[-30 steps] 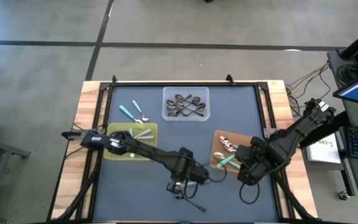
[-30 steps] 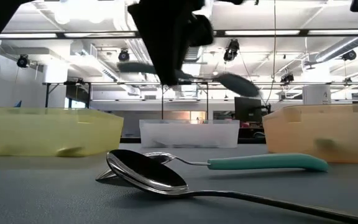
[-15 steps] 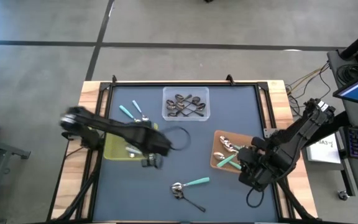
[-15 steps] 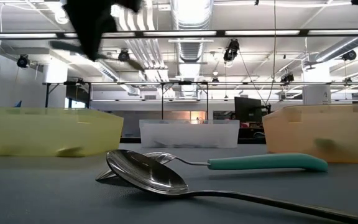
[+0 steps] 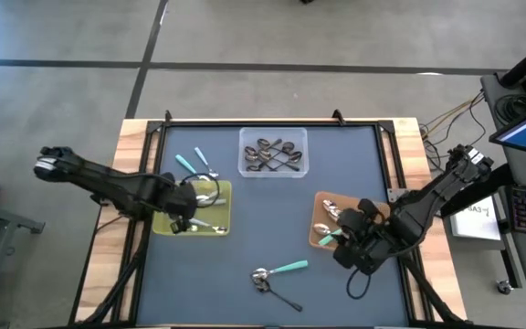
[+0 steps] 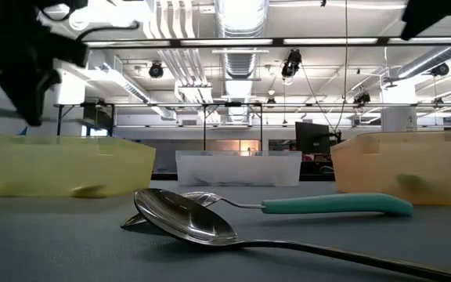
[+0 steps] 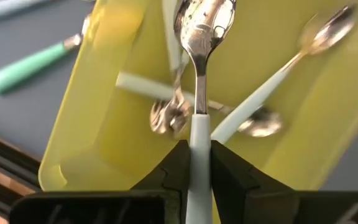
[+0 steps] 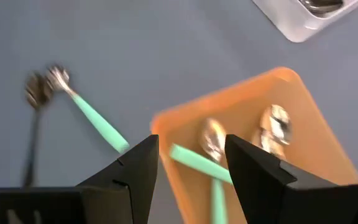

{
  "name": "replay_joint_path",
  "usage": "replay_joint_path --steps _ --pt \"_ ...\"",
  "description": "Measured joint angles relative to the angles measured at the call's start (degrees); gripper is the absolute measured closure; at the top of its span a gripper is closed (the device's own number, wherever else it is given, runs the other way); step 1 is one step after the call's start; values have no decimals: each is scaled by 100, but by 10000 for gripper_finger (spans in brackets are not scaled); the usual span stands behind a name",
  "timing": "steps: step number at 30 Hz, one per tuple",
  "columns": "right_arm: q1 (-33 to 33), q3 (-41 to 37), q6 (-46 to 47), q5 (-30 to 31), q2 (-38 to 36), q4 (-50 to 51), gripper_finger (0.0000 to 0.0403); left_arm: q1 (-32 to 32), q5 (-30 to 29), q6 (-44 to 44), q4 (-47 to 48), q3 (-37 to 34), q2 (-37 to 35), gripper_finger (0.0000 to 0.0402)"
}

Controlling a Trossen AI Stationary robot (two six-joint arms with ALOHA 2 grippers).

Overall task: Sort silverware by color (type)
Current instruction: Put the blue spoon into the yellow bin, then put the green spoon into the orange bin

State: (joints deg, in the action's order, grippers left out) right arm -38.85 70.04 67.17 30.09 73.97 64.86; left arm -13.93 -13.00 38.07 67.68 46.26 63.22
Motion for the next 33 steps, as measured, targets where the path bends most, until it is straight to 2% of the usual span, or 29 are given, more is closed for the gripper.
replay_joint_path --steps 7,10,15,22,30,33 --pt "447 0 500 -25 0 -666 225 -2 65 63 -22 -976 -304 345" --pt "617 0 912 -47 2 -786 225 0 80 233 -383 -1155 -294 346" --pt "783 0 1025 -48 2 -1209 225 0 66 -241 -809 -1144 -301 344" --pt "855 2 759 -87 238 -1898 225 -14 205 -288 -1082 -816 -395 332" --pt "1093 2 -264 -1507 1112 -2230 225 -46 477 -787 -2137 -149 -369 295" --pt "1120 2 -537 -1888 1403 -2238 225 -57 661 -903 -2220 -65 -333 275"
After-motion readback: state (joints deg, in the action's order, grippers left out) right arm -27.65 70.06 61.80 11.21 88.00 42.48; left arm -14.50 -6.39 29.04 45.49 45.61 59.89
